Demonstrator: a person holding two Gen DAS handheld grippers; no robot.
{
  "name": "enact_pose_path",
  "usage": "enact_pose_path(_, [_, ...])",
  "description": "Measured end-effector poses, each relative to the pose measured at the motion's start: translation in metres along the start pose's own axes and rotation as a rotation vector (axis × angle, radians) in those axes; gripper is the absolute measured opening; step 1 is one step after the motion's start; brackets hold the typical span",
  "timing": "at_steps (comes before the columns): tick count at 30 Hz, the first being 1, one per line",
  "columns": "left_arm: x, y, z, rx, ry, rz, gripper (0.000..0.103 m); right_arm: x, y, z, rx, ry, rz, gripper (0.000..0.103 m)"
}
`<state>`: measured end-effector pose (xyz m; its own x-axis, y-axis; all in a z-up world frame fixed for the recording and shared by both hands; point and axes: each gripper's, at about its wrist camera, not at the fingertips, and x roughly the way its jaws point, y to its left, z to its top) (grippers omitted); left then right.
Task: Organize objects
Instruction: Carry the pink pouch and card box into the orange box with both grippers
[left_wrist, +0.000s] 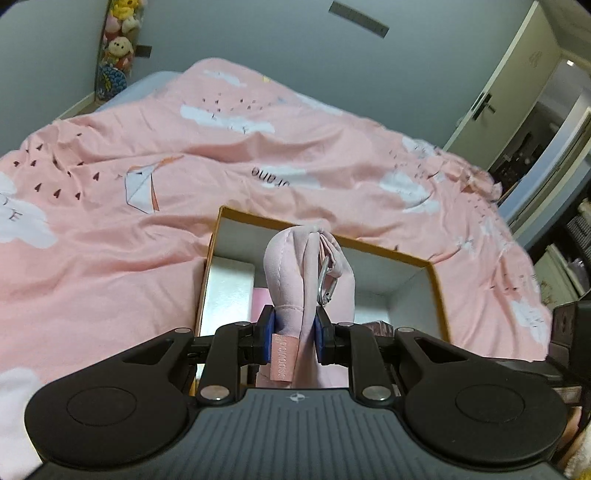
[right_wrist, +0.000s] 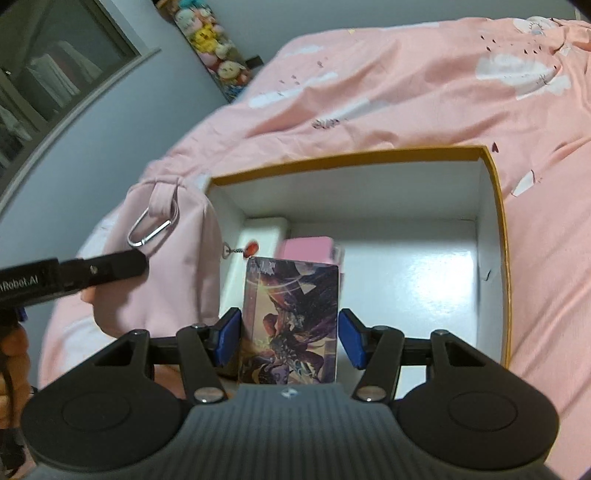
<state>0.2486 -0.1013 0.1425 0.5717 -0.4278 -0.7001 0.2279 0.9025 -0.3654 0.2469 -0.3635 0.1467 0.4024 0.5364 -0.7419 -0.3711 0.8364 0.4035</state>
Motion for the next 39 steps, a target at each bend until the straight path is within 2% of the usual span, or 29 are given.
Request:
enact_pose_path(3, [0.025, 0.003, 0.002, -0.006, 0.042, -0.008, 0.023, 0.02, -0.008, 0.003, -0.014, 0.046, -0.051, 0.059])
enact_pose_path(7, [0.052, 0.005, 0.002, -0.009, 0.091, -0.017, 0.023, 0.051, -0.018, 0.002, -0.034, 0.15, -0.132, 0.059])
enact_pose_path(11, [0.077, 0.01, 0.004, -0.029, 0.13, -0.027, 0.023, 0.075, -0.027, 0.0, -0.034, 0.228, -0.166, 0.059])
enact_pose_path(18, [0.117, 0.015, 0.007, -0.027, 0.194, -0.02, 0.023, 0.097, -0.037, 0.002, -0.014, 0.316, -0.174, 0.06])
enact_pose_path(23, [0.126, 0.02, 0.007, -0.027, 0.224, -0.01, 0.025, 0.098, -0.041, 0.005, 0.003, 0.329, -0.154, 0.06])
enact_pose_path(30, [0.128, 0.007, 0.009, 0.09, 0.248, 0.058, 0.039, 0.097, -0.047, 0.006, 0.021, 0.336, -0.12, 0.06])
enact_pose_path(36, [0.123, -0.011, 0.005, 0.223, 0.231, 0.147, 0.043, 0.088, -0.056, 0.007, 0.06, 0.326, -0.106, 0.06])
enact_pose_path(37, [0.122, -0.014, 0.003, 0.251, 0.233, 0.163, 0.043, 0.086, -0.057, 0.005, 0.075, 0.331, -0.099, 0.058])
enact_pose_path(39, [0.119, -0.018, 0.0, 0.295, 0.233, 0.183, 0.044, 0.084, -0.058, 0.002, 0.096, 0.345, -0.081, 0.05])
